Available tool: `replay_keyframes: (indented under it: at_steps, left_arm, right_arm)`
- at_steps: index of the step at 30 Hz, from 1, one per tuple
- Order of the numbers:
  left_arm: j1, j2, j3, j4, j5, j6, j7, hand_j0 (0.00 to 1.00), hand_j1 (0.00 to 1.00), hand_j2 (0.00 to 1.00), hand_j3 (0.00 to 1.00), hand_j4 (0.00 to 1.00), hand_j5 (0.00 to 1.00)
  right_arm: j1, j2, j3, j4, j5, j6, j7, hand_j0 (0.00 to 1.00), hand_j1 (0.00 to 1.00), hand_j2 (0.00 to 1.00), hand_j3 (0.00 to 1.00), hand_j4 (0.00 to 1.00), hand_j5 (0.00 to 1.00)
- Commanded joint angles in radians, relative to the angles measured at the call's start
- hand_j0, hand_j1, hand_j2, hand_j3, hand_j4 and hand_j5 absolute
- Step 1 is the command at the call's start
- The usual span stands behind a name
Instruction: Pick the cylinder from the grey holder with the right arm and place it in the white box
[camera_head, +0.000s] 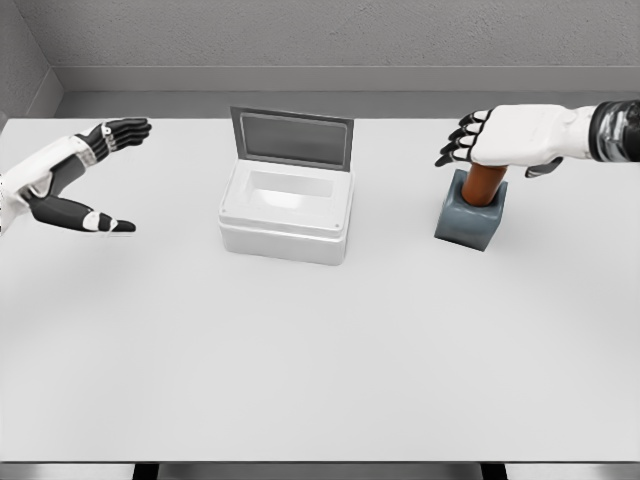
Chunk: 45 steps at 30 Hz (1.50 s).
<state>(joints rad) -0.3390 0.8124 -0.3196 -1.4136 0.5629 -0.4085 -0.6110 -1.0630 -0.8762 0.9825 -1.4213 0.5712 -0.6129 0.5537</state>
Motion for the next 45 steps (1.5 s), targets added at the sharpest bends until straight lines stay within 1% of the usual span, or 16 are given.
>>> replay_keyframes:
  at_steps: [1,3,6,8,9,10,12,15,17,18,22,27,29,32,36,45]
  left_arm:
    - [-0.002,-0.035,-0.001,0.008,0.009,0.048,0.0,1.0,1.0,1.0,1.0,1.0,1.0]
    - [-0.017,-0.053,-0.001,0.016,0.009,0.066,0.0,1.0,1.0,1.0,1.0,1.0,1.0]
    - [-0.048,-0.088,-0.004,0.044,0.009,0.091,0.0,1.0,1.0,1.0,1.0,1.0,1.0]
    - [-0.083,-0.093,-0.027,0.07,0.009,0.092,0.0,1.0,1.0,1.0,1.0,1.0,1.0]
    - [-0.089,-0.094,-0.029,0.082,0.009,0.092,0.0,1.0,1.0,1.0,1.0,1.0,1.0]
    - [-0.103,-0.105,-0.029,0.096,0.009,0.092,0.0,1.0,1.0,1.0,1.0,1.0,1.0]
    - [-0.117,-0.107,-0.029,0.111,0.009,0.092,0.0,1.0,1.0,1.0,1.0,1.0,1.0]
    - [-0.15,-0.137,-0.03,0.16,0.009,0.092,0.0,1.0,1.0,1.0,1.0,1.0,1.0]
    - [-0.175,-0.154,-0.044,0.185,0.009,0.092,0.0,1.0,1.0,1.0,1.0,1.0,1.0]
    - [-0.206,-0.156,-0.071,0.212,0.008,0.092,0.0,1.0,1.0,1.0,1.0,1.0,1.0]
    - [-0.244,-0.197,-0.101,0.262,0.006,0.092,0.0,1.0,1.0,1.0,1.0,1.0,1.0]
    - [-0.268,-0.228,-0.11,0.297,0.005,0.092,0.0,1.0,1.0,1.0,1.0,1.0,1.0]
    - [-0.288,-0.233,-0.134,0.314,0.005,0.092,0.0,1.0,1.0,1.0,1.0,1.0,1.0]
    - [-0.31,-0.262,-0.145,0.343,0.005,0.092,0.0,1.0,1.0,1.0,1.0,1.0,1.0]
    - [-0.336,-0.28,-0.164,0.381,0.005,0.092,0.0,1.0,1.0,1.0,1.0,1.0,1.0]
    - [-0.359,-0.309,-0.171,0.421,0.005,0.092,0.0,1.0,1.0,1.0,1.0,1.0,1.0]
  right_arm:
    - [0.0,0.008,-0.001,0.001,0.006,0.002,0.0,1.0,1.0,1.0,1.0,1.0,1.0]
    - [0.0,0.008,-0.001,0.002,0.01,0.002,0.0,0.99,0.99,0.99,0.99,0.99,0.99]
    - [-0.002,0.008,-0.001,0.038,0.021,0.002,0.0,0.99,0.99,0.99,0.99,0.99,0.99]
    - [0.0,0.008,-0.001,0.039,0.027,0.002,-0.001,0.98,0.98,0.98,0.98,0.98,0.98]
    - [0.0,0.008,-0.001,0.041,0.027,0.002,-0.001,0.96,0.96,0.96,0.96,0.96,0.96]
    - [0.0,0.008,-0.001,0.041,0.035,0.002,-0.001,0.9,0.9,0.9,0.9,0.9,0.9]
    - [0.005,0.012,0.001,0.053,0.039,0.002,-0.001,0.87,0.87,0.87,0.87,0.87,0.87]
    - [0.006,0.025,0.001,0.064,0.042,0.002,0.0,0.79,0.79,0.79,0.79,0.79,0.79]
    - [0.008,0.025,0.001,0.058,0.042,0.002,0.005,0.79,0.79,0.79,0.79,0.79,0.79]
    - [0.008,0.026,0.001,0.054,0.042,0.002,0.006,0.79,0.79,0.79,0.79,0.79,0.79]
    - [0.009,0.026,0.001,0.051,0.042,0.002,0.008,0.79,0.79,0.79,0.79,0.79,0.79]
    - [0.009,0.026,0.001,0.039,0.041,0.002,0.031,0.72,0.72,0.72,0.72,0.72,0.72]
    - [0.009,0.026,0.001,0.039,0.042,0.002,0.031,0.69,0.69,0.69,0.69,0.69,0.69]
    - [0.009,0.025,0.001,0.039,0.042,0.002,0.031,0.67,0.67,0.67,0.67,0.67,0.67]
    - [0.009,0.025,0.001,0.041,0.044,0.002,0.032,0.61,0.61,0.61,0.61,0.61,0.61]
    - [0.006,0.026,-0.002,0.038,0.042,0.002,0.04,0.57,0.57,0.57,0.57,0.57,0.57]
